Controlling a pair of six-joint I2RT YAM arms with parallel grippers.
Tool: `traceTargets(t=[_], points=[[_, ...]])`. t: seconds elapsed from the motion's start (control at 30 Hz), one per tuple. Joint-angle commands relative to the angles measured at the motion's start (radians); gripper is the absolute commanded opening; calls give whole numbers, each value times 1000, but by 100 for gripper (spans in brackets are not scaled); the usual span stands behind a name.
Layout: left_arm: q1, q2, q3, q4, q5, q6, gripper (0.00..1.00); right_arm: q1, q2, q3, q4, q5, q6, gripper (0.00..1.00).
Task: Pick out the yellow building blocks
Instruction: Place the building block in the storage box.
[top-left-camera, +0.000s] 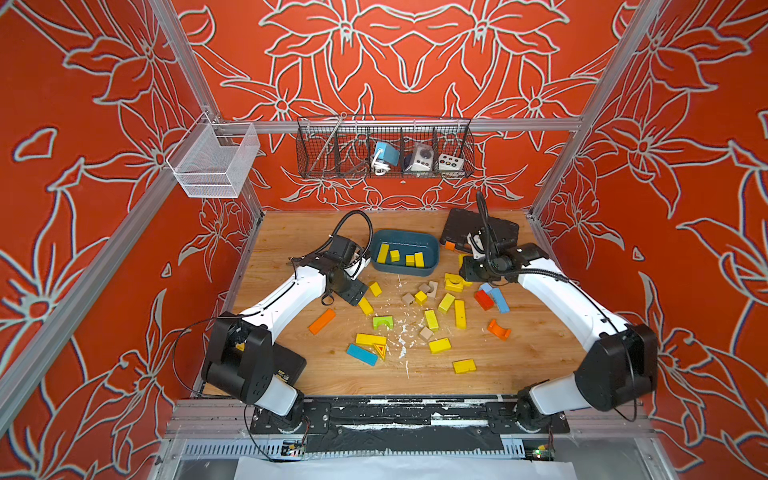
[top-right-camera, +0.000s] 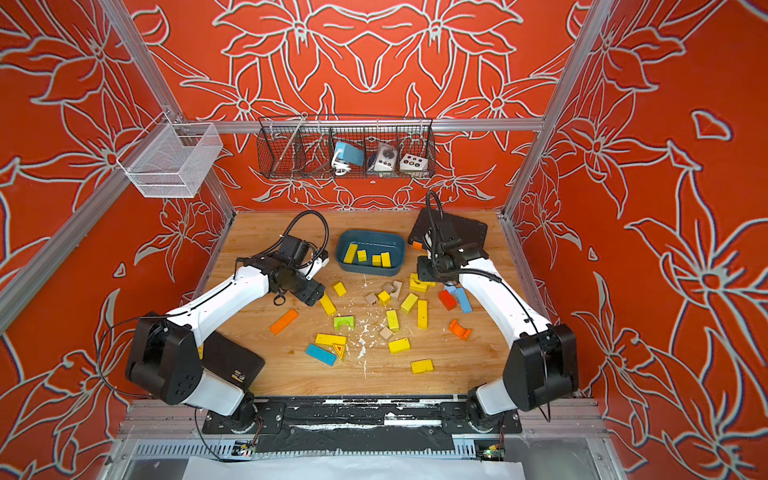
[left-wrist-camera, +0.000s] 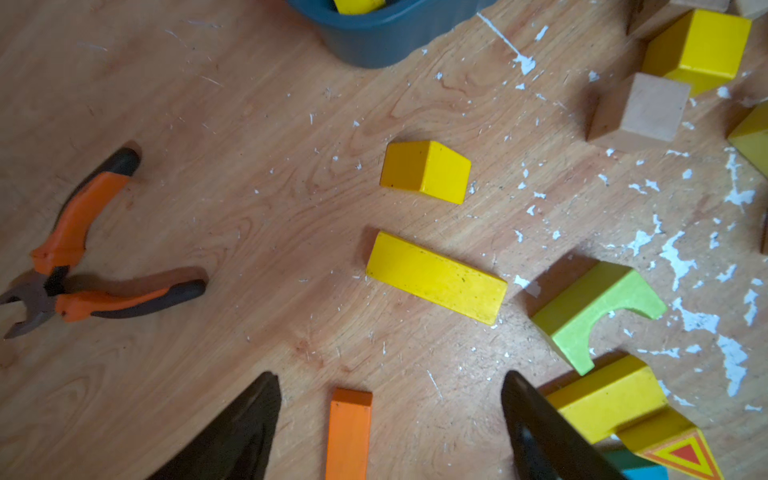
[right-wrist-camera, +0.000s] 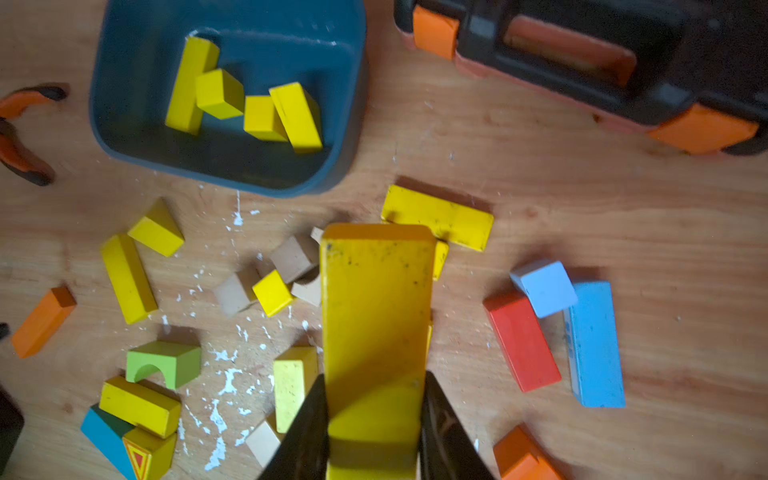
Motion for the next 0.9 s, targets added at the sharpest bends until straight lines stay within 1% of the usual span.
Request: traceTargets(t=[0.0,0.17,0.33,0.57,0.7,0.87], points=[[4,-15,-30,-17,17,-21,84,13,93,95,6,-43,-32,23],[4,13,-30,2,20,-40,84,24,271,260,23,-67,-59,23],[4,69,2,15,35,-87,84,36,448,422,6,-68,-74,23],[4,167,30,48,8,-138,83,69,649,616,-51,-37,-98,24],[4,213,46,59,20,-167,82,83,722,680,-87,-1,-115,25],[4,272,79,55,30,-190,81,92,746,691,-96,36,-125,27]])
